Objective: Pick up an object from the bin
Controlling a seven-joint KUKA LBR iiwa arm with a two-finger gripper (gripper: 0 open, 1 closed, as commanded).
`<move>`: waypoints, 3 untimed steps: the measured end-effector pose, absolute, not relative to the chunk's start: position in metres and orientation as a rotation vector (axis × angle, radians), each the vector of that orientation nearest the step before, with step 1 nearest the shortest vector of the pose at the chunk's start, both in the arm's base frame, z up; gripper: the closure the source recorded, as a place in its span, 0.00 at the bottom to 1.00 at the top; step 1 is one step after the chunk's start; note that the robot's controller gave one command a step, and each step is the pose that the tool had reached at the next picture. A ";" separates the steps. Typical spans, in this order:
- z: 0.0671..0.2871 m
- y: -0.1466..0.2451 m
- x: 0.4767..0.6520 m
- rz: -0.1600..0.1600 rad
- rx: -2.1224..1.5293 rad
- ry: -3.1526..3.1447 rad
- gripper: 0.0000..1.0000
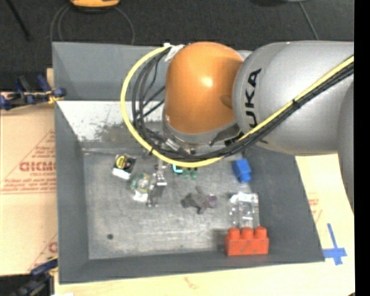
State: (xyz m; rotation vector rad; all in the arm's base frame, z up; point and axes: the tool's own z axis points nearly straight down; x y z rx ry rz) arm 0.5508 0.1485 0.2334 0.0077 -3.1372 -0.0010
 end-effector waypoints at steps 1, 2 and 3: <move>0.277 0.146 0.542 -0.004 -0.013 -3.149 0.00; 0.126 0.165 0.588 0.000 -0.199 -3.131 0.00; 0.074 0.112 0.597 -0.005 0.282 -3.138 0.00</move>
Offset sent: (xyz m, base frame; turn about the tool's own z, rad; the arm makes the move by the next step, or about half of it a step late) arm -0.0098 -0.0023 0.0404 0.0184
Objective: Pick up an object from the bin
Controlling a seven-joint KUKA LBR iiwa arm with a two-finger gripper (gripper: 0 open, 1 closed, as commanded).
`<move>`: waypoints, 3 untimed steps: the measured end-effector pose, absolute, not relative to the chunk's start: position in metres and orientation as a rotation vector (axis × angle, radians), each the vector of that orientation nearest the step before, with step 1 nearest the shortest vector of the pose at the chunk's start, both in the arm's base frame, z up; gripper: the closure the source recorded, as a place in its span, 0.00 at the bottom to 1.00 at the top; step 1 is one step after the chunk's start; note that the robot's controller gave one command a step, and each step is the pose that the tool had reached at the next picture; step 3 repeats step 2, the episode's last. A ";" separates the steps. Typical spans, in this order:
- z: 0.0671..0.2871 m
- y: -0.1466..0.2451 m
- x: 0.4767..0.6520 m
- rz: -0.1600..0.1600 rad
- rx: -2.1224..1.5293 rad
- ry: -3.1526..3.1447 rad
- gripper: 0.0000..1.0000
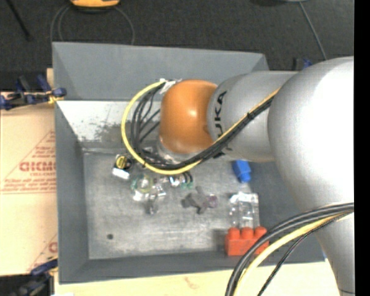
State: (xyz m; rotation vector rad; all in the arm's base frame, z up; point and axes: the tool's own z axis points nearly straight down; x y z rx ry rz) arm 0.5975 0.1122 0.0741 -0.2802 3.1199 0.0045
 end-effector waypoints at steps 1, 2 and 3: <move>0.077 0.113 0.600 0.006 -0.275 3.114 1.00; 0.232 0.101 0.599 -0.001 -0.305 3.113 1.00; 0.232 0.101 0.599 -0.001 -0.305 3.113 1.00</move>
Offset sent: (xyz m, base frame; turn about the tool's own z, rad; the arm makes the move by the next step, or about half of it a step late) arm 0.0000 0.0000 0.0000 0.0000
